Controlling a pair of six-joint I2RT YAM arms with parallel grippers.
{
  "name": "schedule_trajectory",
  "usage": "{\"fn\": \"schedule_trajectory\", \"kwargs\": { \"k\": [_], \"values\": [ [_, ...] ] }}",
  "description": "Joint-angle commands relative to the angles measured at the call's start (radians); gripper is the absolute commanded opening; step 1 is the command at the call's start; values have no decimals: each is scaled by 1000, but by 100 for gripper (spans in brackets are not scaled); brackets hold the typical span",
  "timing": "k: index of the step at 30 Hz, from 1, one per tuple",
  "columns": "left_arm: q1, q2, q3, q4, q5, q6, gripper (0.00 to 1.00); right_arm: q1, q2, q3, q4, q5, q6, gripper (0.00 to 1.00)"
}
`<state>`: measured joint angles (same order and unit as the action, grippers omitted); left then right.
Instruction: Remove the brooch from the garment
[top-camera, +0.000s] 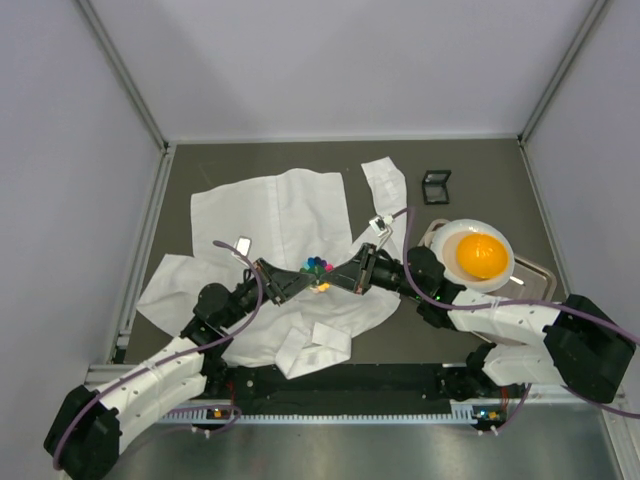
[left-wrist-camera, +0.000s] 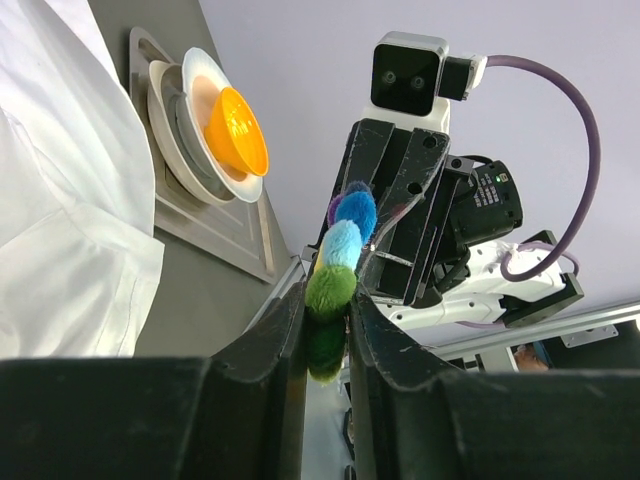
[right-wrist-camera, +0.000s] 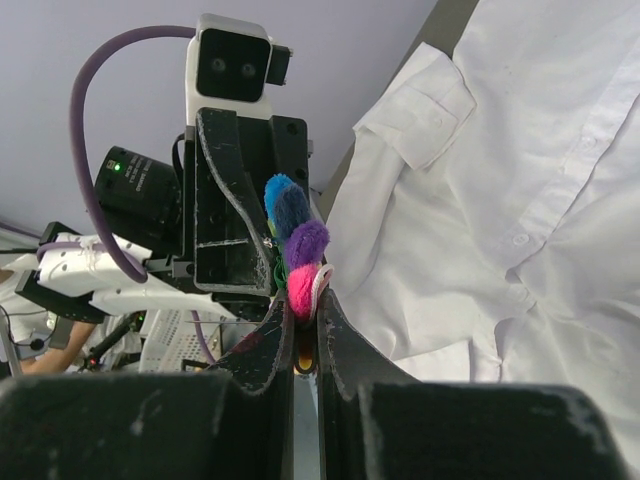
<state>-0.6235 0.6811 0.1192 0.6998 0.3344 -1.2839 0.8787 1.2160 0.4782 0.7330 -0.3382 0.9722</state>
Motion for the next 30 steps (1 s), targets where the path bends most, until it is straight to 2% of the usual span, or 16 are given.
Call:
{"fn": "schedule_trajectory", "kwargs": {
  "k": [1, 6, 9, 17, 23, 30],
  "values": [
    [-4, -5, 17, 64, 15, 11, 12, 3, -10, 30, 49, -28, -12, 0],
    [-5, -8, 20, 67, 22, 9, 2, 3, -15, 27, 43, -24, -17, 0],
    [-4, -8, 23, 69, 18, 8, 0, 3, -18, 27, 39, -30, -26, 0],
    [-4, -14, 31, 18, 22, 8, 0, 3, -55, 42, -59, -18, -79, 0],
    [-5, -6, 20, 47, 32, -11, 0, 3, -46, 46, -29, -36, -66, 0],
    [-4, -20, 8, 70, 32, -20, 9, -12, -39, 19, 28, -65, -33, 0]
  ]
}}
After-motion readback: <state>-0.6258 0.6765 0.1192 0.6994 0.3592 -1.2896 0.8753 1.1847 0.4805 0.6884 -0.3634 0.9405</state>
